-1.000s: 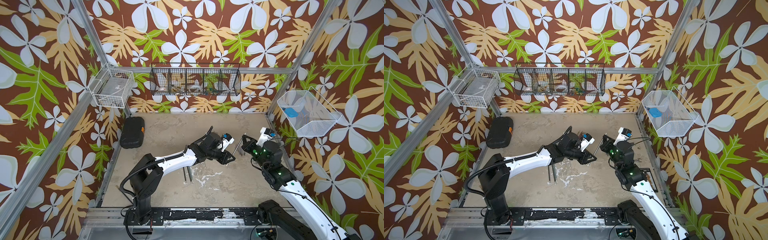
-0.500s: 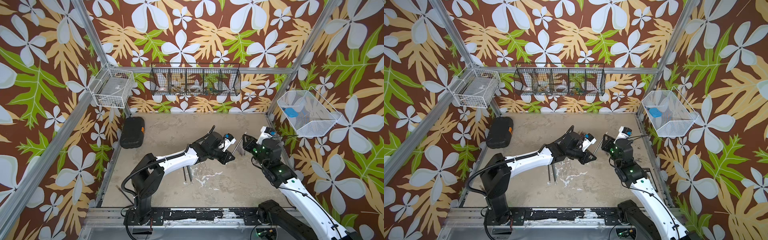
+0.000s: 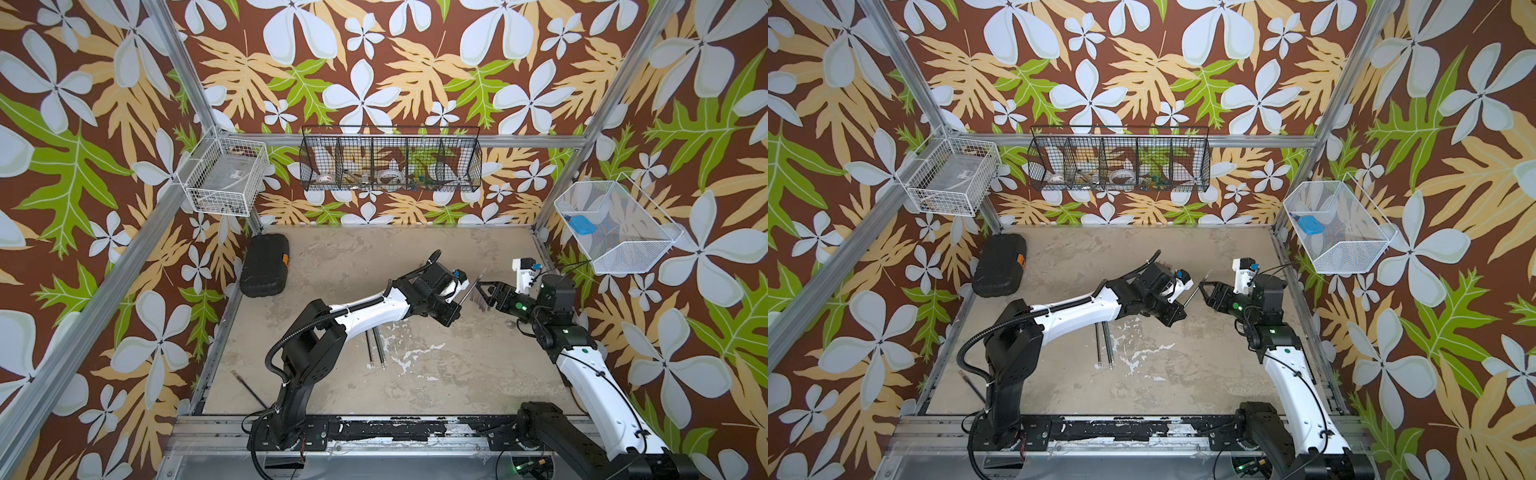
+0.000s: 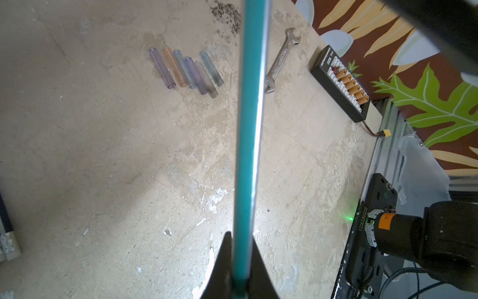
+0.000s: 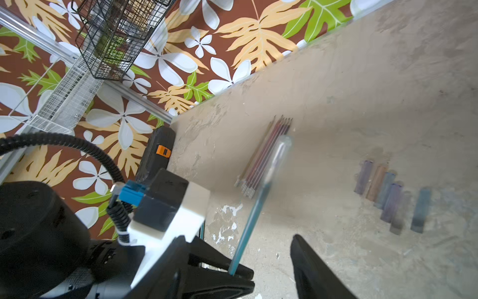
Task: Remove the protective cover of the pencils
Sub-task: Remove the protective sleeve from the pencil.
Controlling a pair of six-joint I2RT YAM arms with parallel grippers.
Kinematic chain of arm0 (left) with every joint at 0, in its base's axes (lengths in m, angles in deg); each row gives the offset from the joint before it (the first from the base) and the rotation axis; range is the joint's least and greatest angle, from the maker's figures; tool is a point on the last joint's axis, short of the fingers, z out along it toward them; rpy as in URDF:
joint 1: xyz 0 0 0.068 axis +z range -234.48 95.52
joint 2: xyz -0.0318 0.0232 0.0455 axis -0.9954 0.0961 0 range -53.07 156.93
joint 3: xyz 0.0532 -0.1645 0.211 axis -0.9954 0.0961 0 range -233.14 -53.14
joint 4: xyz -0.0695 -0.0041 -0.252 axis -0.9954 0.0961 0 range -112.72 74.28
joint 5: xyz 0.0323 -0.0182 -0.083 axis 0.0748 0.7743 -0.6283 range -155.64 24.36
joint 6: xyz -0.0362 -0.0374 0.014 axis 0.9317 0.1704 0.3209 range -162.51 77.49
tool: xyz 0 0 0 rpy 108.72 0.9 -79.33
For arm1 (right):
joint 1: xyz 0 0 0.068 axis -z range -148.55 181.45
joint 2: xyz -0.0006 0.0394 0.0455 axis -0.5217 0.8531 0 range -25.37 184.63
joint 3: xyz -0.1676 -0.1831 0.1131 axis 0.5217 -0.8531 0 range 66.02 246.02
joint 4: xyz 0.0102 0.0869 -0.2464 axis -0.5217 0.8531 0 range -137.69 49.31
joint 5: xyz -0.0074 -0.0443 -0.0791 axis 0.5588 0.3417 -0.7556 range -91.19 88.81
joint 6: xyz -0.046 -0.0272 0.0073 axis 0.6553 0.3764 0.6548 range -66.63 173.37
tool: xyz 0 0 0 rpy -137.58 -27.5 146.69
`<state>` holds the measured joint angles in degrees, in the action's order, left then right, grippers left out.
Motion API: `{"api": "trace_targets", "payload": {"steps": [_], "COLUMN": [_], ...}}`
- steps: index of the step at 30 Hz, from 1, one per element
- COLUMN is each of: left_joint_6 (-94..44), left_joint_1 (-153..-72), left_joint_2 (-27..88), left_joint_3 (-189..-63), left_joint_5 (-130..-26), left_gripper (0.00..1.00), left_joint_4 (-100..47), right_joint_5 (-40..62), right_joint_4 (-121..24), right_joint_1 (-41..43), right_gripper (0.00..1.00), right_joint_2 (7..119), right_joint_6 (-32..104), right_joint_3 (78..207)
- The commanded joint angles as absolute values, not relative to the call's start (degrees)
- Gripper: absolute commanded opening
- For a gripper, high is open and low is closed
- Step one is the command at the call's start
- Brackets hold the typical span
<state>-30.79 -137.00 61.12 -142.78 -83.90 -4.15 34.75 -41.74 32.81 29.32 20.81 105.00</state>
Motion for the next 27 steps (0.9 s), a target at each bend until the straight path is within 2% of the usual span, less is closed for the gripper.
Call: {"api": "trace_targets", "payload": {"steps": [1,6,11,19,24,27], "left_joint_6": [-31.85,-32.19,-32.02,-31.89,-32.00,-31.89], "left_joint_1": [-137.49,-138.00,-138.03,-138.12,-138.13,-138.10], "left_joint_2": [61.34,60.80,60.61,60.39,60.14,60.16], "left_joint_3": [-143.31,-143.14,-143.21,-143.32,-143.26,-143.28], "left_joint_5": [-84.05,-83.99,-84.51,-84.18,-84.09,-84.10], "left_gripper": [0.00,0.00,0.00,0.00,0.00,0.00], "left_joint_4": [-2.85,-2.77,-2.77,-2.42,-2.42,-2.42], "right_joint_5": [36.50,37.40,36.46,35.33,34.58,34.45], "right_joint_4": [-43.57,-45.55,-45.76,-46.79,-47.65,-47.69], "right_joint_1": [33.05,34.72,34.79,34.88,35.09,35.47], "right_gripper": [0.59,0.48,0.46,0.31,0.29,0.19], "right_joint_2": [30.84,34.40,36.51,39.57,40.69,41.01], "right_joint_6": [20.75,18.07,17.78,16.10,15.84,15.66], "right_joint_3": [104.99,105.47,107.66,108.82,108.73,108.95]}}
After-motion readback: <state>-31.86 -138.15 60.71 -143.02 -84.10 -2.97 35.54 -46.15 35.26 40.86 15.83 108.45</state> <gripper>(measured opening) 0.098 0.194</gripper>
